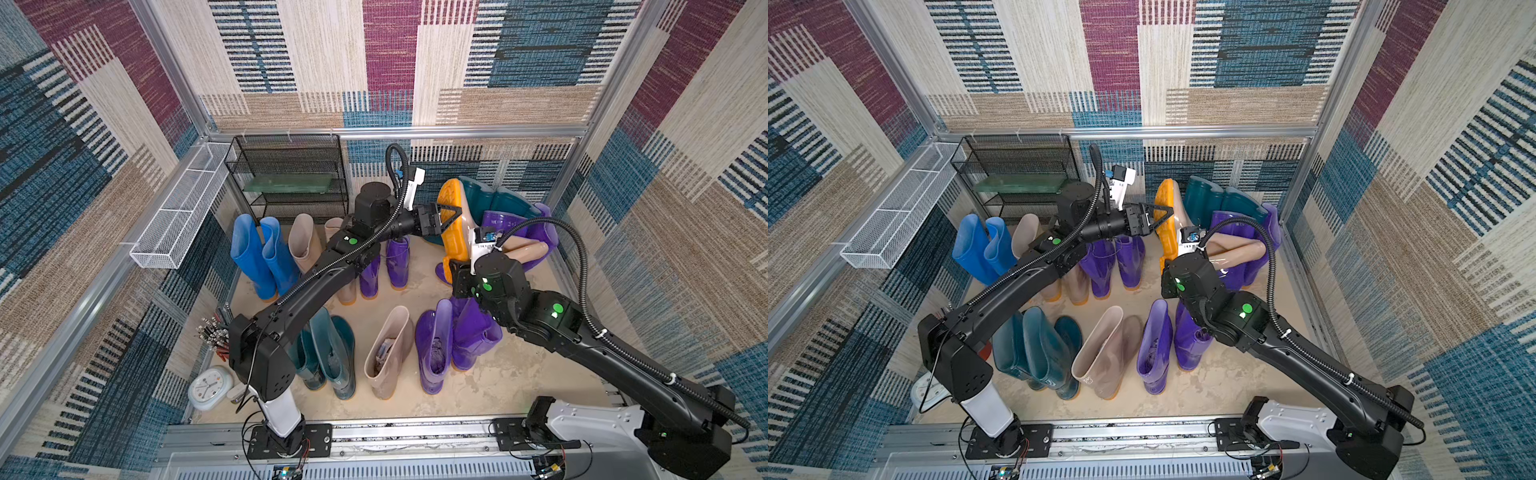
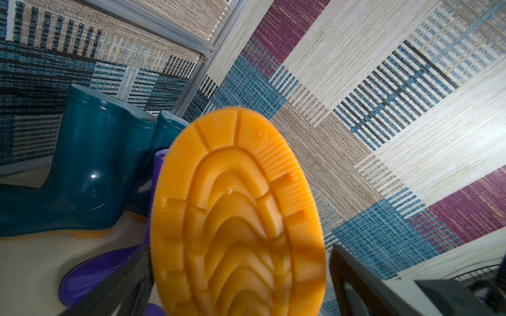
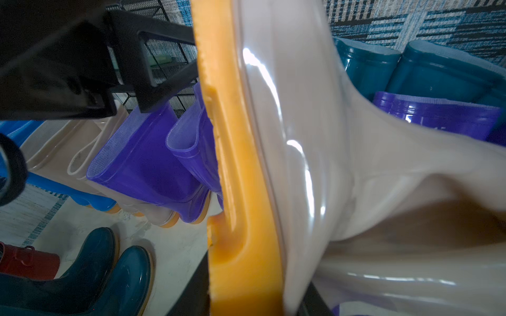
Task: Match and arrange rain boots in pairs
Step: Adjust the rain boot.
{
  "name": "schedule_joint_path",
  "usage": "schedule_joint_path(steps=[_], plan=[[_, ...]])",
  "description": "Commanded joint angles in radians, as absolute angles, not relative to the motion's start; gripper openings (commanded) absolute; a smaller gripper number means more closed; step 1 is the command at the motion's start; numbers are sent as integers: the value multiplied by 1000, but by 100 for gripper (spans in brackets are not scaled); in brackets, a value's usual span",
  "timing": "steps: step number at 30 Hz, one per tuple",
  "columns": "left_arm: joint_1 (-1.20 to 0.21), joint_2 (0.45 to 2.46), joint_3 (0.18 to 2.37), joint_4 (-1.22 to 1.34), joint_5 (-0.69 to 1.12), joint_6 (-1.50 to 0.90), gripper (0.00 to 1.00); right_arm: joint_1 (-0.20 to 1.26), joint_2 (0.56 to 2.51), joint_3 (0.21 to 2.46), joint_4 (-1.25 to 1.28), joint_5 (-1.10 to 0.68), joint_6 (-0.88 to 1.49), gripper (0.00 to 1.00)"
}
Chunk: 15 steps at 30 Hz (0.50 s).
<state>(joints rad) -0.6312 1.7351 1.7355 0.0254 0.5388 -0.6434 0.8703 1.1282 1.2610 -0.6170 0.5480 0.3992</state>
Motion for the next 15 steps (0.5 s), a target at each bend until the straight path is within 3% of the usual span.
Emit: schedule_joint_path(steps=[1, 8, 15], plan=[[-632, 1738, 1723, 154, 612, -738, 99, 874, 1139, 1278, -480, 566, 367, 0], [-637, 1740, 1691, 168, 618, -720, 98, 904, 1192, 1312, -464, 572, 350, 0], [-634, 1694, 1618, 150, 588, -639, 74, 915, 1218, 1328, -460, 581, 344, 0]])
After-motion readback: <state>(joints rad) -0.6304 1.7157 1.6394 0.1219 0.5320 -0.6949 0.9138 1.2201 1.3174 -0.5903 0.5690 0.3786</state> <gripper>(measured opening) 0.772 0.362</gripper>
